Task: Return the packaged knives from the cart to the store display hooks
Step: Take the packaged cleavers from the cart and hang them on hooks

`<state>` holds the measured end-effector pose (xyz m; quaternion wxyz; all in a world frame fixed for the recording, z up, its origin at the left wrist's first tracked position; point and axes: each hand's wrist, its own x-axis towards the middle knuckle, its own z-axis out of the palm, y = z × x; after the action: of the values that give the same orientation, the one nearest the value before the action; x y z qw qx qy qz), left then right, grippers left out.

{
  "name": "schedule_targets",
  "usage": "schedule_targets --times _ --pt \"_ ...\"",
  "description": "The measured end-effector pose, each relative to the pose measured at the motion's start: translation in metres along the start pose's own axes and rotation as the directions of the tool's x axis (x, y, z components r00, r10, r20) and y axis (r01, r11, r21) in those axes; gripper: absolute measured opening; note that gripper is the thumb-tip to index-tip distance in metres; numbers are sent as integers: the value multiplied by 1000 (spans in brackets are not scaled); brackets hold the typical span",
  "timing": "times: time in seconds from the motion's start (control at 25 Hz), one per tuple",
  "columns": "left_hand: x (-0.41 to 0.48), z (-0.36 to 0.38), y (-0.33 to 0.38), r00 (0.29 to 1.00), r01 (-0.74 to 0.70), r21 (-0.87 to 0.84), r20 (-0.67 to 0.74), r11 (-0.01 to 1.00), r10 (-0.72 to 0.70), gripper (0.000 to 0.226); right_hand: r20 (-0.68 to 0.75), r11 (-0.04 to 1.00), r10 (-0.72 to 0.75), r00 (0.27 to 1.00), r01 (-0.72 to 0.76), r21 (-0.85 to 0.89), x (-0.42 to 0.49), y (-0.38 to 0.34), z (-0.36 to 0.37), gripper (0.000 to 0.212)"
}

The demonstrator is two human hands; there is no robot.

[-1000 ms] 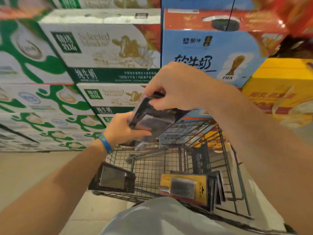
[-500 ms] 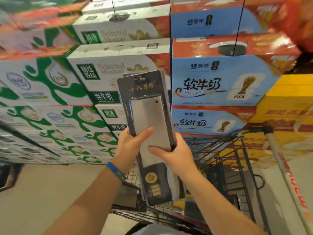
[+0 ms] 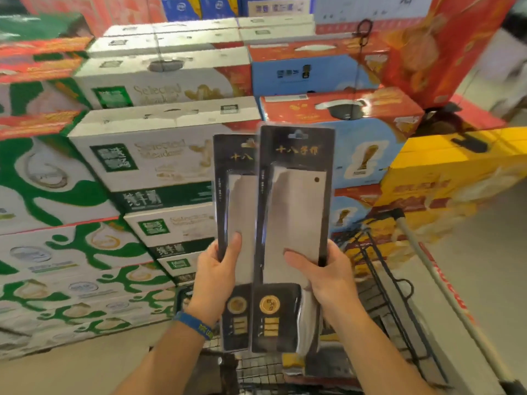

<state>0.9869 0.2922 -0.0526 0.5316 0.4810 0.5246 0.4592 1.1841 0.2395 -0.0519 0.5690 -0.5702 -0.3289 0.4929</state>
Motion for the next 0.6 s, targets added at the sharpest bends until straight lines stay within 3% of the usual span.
schedule_targets --times 0.08,0.2,0.36,0.6 --pt "8 14 -1 996 -64 89 60 994 58 71 -211 999 -3 978 10 33 -14 0 -29 48" --pt "9 53 -5 980 -166 155 138 974 146 57 -524 990 35 851 43 136 -54 -2 -85 42" --pt "-20 138 -2 892 -286 136 400 948 212 45 -818 999 2 575 37 28 -146 -4 -159 69" --pt "-118 261 2 697 -401 145 689 904 199 53 -986 999 -45 158 15 -44 -295 -6 -239 54"
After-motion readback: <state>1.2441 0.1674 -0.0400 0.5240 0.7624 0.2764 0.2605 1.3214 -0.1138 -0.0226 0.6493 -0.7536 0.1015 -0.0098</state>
